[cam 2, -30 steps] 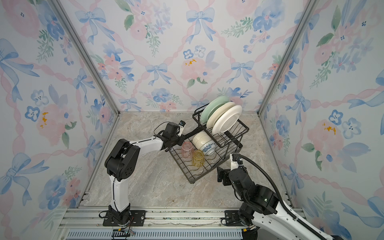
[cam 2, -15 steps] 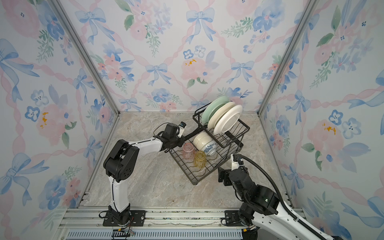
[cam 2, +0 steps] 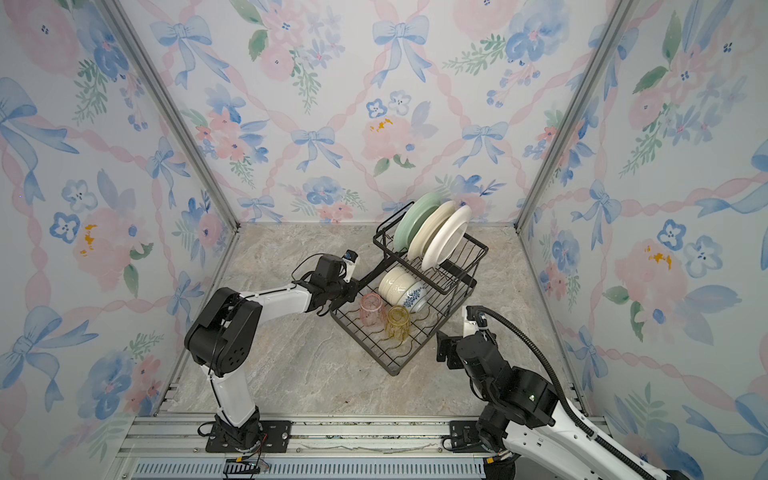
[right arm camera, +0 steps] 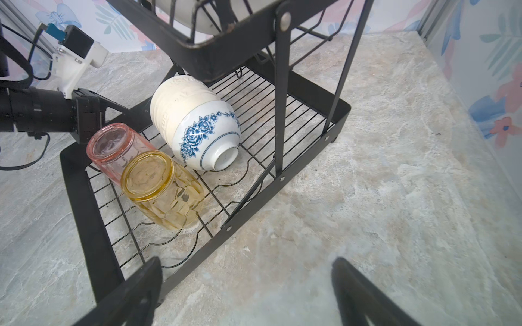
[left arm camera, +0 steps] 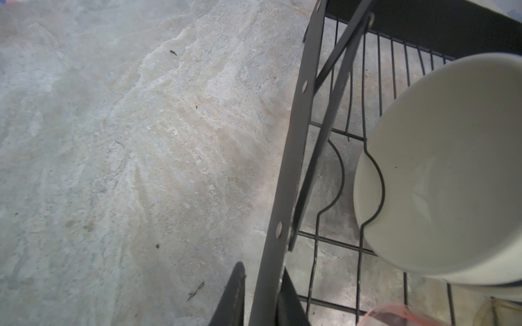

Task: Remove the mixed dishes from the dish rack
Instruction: 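Pull and turn the rack toward the robot with the left gripper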

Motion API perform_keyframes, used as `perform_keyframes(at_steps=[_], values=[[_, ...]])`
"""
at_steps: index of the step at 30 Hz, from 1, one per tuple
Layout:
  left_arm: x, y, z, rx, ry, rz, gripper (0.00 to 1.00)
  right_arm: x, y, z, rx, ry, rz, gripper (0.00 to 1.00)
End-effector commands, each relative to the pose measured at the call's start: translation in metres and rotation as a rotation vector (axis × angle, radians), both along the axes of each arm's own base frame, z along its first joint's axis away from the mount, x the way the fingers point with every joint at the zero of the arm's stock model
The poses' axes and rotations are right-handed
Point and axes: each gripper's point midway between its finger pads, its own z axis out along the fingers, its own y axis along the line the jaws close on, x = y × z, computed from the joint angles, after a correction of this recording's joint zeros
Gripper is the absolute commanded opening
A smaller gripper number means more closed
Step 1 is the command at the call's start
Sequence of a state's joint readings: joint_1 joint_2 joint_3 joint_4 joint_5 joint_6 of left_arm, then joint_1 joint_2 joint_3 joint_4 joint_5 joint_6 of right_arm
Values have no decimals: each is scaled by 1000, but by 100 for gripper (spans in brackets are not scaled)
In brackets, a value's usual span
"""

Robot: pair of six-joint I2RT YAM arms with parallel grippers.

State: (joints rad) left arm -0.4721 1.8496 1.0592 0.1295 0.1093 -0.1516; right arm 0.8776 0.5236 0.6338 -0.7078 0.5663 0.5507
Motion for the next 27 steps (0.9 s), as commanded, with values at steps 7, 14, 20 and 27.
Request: perform_keyframes(at_steps=[7,14,20,27], values=[[-19,113,-31,59,125,447,7,9,23,6,-13,70,37,95],[-55,128,-25,-52,160,560,4,16,49,3,5,114,99,95],[-89,115,-15,-23,108,527,3,18,64,-4,6,159,137,95],[-108,89,-25,-51,169,470,3,21,71,-7,57,226,152,95]])
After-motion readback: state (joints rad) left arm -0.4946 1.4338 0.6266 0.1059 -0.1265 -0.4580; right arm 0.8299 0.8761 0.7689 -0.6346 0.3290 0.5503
